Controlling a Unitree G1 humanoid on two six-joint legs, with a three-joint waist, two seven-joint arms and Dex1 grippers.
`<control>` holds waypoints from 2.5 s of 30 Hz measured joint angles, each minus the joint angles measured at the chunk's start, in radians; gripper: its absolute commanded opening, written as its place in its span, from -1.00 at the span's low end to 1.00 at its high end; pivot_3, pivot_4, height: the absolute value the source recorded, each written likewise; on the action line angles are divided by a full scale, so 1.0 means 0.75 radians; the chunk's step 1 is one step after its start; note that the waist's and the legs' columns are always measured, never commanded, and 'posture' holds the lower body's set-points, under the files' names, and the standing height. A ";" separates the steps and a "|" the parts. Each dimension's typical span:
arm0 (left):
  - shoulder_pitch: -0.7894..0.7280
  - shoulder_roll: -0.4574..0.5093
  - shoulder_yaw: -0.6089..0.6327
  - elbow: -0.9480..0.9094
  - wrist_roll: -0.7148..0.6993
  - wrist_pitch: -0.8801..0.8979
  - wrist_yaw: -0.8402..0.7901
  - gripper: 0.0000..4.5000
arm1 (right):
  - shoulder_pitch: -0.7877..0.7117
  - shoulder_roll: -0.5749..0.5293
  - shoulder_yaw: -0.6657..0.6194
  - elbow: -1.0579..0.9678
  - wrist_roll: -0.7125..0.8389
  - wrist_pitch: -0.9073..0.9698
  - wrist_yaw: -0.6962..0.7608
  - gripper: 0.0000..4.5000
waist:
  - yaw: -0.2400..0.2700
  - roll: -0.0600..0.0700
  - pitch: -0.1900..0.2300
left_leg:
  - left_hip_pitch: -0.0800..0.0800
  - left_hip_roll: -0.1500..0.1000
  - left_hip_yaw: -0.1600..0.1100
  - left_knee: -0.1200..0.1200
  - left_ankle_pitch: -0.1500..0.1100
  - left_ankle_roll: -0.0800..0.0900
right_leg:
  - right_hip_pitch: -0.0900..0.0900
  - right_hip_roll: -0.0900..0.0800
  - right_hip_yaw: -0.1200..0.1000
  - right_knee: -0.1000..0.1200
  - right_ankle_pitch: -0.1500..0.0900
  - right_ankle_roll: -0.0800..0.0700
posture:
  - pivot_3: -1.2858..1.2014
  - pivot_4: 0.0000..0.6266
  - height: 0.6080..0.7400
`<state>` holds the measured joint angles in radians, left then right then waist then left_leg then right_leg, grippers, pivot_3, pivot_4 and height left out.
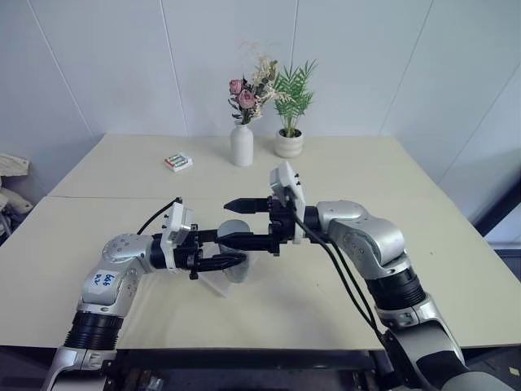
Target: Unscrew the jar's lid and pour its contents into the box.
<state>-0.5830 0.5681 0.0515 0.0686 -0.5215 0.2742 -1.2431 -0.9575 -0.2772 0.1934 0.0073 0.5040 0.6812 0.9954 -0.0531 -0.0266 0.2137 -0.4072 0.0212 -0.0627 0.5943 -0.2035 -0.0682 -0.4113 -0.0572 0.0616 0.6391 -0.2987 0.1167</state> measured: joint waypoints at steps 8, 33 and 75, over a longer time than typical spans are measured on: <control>0.000 -0.001 0.000 0.005 0.000 0.000 0.012 -0.02 | -0.001 0.045 0.031 0.041 -0.045 -0.012 -0.032 1.00 | -0.003 0.000 0.000 | 0.000 0.000 0.000 0.000 0.000 0.000 | 0.000 0.000 0.000 0.000 0.000 0.000 | 0.03 -0.52 1.00; 0.000 -0.001 0.015 0.043 0.016 0.001 0.068 -0.02 | 0.055 -0.120 -0.013 0.075 0.019 -0.066 0.031 1.00 | -0.003 0.000 0.000 | 0.000 0.000 0.000 0.000 0.000 0.000 | 0.000 0.000 0.000 0.000 0.000 0.000 | 0.03 -0.52 1.00; 0.000 -0.007 0.008 0.020 0.013 -0.003 0.007 -0.02 | 0.054 -0.045 0.002 -0.067 0.029 0.017 -0.069 1.00 | -0.002 0.000 0.000 | -0.001 0.000 0.000 0.000 0.000 0.001 | 0.000 0.000 0.000 -0.001 0.000 0.000 | 0.03 -0.52 1.00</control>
<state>-0.5830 0.5626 0.0574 0.0835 -0.5118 0.2718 -1.2381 -0.9170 -0.3107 0.1946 -0.0429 0.5259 0.6941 0.9435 -0.0545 -0.0263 0.2139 -0.4076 0.0213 -0.0629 0.5946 -0.2038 -0.0678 -0.4112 -0.0570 0.0615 0.6386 -0.2986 0.1170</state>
